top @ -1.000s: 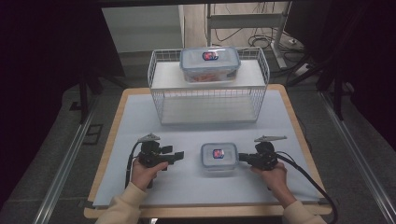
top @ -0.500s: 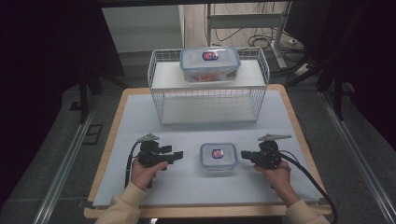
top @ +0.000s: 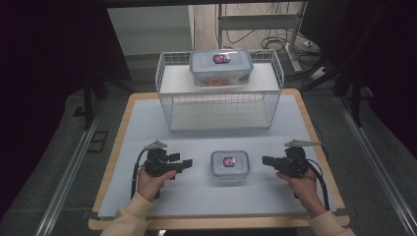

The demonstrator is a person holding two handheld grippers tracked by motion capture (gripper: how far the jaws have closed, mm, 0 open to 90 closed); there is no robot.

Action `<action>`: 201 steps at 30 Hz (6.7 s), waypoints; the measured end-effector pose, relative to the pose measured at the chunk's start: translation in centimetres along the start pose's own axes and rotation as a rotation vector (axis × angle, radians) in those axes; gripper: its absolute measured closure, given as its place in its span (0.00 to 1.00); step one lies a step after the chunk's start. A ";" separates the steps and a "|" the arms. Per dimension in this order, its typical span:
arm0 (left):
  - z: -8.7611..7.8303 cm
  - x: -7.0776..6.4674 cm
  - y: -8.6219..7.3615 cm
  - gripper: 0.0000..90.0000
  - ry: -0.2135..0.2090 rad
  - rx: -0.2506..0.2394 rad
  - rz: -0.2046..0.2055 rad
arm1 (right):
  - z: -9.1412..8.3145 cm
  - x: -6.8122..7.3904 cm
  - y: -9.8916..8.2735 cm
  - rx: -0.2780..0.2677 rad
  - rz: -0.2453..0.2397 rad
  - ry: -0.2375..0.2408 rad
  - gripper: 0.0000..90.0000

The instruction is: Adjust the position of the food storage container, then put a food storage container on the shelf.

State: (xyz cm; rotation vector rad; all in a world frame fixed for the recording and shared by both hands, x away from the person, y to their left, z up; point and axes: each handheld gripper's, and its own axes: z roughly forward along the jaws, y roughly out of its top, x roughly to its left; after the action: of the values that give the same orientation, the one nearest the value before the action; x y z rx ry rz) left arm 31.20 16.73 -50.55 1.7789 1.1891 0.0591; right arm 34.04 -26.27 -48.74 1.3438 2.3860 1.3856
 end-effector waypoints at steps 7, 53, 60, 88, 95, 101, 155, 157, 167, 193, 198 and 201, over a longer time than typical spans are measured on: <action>0.0 -0.3 0.1 0.32 -0.014 0.000 -0.006 | 0.3 0.8 0.4 0.002 -0.011 0.043 0.61; 8.0 -3.6 0.9 0.31 -0.181 0.154 -0.120 | 5.8 0.9 1.0 0.160 0.136 0.186 0.29; 8.2 -3.6 0.5 0.37 -0.211 0.162 -0.145 | 6.1 0.7 0.7 0.186 0.173 0.226 0.36; 6.2 -5.7 -0.4 0.55 -0.152 0.061 -0.055 | 3.7 2.0 -0.3 0.098 0.135 0.193 0.55; 6.0 -5.8 -0.2 0.55 -0.148 0.056 -0.043 | 3.5 2.2 -0.2 0.083 0.120 0.183 0.55; 5.6 -6.0 0.1 0.56 -0.160 0.034 -0.039 | 3.0 2.6 0.3 0.059 0.091 0.177 0.55; 0.7 -6.7 7.0 0.57 -0.130 -0.090 0.068 | 1.0 5.1 7.6 -0.065 -0.016 0.191 0.55; 0.5 -6.8 7.5 0.57 -0.127 -0.098 0.069 | 0.9 5.2 8.2 -0.068 -0.024 0.188 0.55; -1.3 -7.3 11.6 0.57 -0.114 -0.150 0.113 | -0.3 5.9 12.4 -0.111 -0.062 0.191 0.55; -3.6 -8.5 19.8 0.57 -0.115 -0.229 0.150 | -3.1 6.3 20.0 -0.198 -0.113 0.185 0.55; -4.0 -8.5 21.5 0.57 -0.116 -0.240 0.157 | -3.4 6.2 21.9 -0.213 -0.123 0.186 0.55; -4.2 -8.3 22.4 0.57 -0.114 -0.244 0.152 | -3.4 6.2 22.8 -0.219 -0.120 0.187 0.55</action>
State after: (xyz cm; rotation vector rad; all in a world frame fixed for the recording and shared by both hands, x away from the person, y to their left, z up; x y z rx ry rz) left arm 40.19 12.02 -28.52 1.6310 0.9224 0.1820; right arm 43.52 -19.35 -27.91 1.0423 2.2943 1.7457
